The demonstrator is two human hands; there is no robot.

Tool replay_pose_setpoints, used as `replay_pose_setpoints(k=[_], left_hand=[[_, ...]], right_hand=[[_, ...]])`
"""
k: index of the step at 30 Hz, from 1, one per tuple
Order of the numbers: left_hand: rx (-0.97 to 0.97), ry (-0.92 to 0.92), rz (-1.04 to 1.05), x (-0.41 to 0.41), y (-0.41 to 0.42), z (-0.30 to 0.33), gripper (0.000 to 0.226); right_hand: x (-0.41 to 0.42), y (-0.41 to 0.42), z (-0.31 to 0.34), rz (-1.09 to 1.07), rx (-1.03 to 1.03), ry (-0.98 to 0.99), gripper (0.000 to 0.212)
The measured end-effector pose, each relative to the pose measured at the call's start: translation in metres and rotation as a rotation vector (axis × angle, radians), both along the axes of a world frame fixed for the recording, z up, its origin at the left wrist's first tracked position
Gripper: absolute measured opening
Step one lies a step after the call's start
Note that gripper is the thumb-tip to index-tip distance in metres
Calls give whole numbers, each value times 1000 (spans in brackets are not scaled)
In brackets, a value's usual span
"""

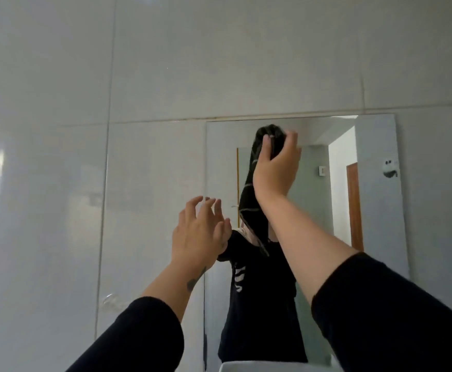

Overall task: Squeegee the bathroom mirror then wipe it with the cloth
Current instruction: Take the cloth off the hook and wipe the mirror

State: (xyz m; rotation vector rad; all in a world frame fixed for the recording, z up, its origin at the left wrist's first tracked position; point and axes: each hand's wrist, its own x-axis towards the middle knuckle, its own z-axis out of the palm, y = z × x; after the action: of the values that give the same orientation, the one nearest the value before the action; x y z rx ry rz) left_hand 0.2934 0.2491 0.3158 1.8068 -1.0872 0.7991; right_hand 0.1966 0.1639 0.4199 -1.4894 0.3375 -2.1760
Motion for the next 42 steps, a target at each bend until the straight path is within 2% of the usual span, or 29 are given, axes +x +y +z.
replay_pose_setpoints(k=[3,5,7,9,13,17,25,30,37,42], left_hand=[[-3,-41,8,19,-12,10,53],[9,-86,15,31,-21,11,55],[18,-132,20,42,-30,8,58],[-11,-161,37,51,-36,4,59],[-48,-182,80,56,-48,-7,62],[-98,-161,96,54,-55,-10,64],[-145,-26,105,23,-65,2,79],[-165,68,59,10,-69,8,94],[-105,61,41,14,-64,3,110],[-79,45,8,16,-61,3,117]], right_hand=[[35,11,52,-266,-235,6,24],[61,7,65,-500,-341,147,25],[86,-5,60,-653,-411,329,30],[106,-21,45,-778,-474,407,36],[120,-34,30,-882,-628,440,43],[107,-49,42,-939,-738,461,39],[28,-103,45,-929,-590,438,40],[-26,-140,44,-974,-422,422,40],[-94,-188,32,-997,-178,334,42],[-108,-195,11,-964,17,272,42]])
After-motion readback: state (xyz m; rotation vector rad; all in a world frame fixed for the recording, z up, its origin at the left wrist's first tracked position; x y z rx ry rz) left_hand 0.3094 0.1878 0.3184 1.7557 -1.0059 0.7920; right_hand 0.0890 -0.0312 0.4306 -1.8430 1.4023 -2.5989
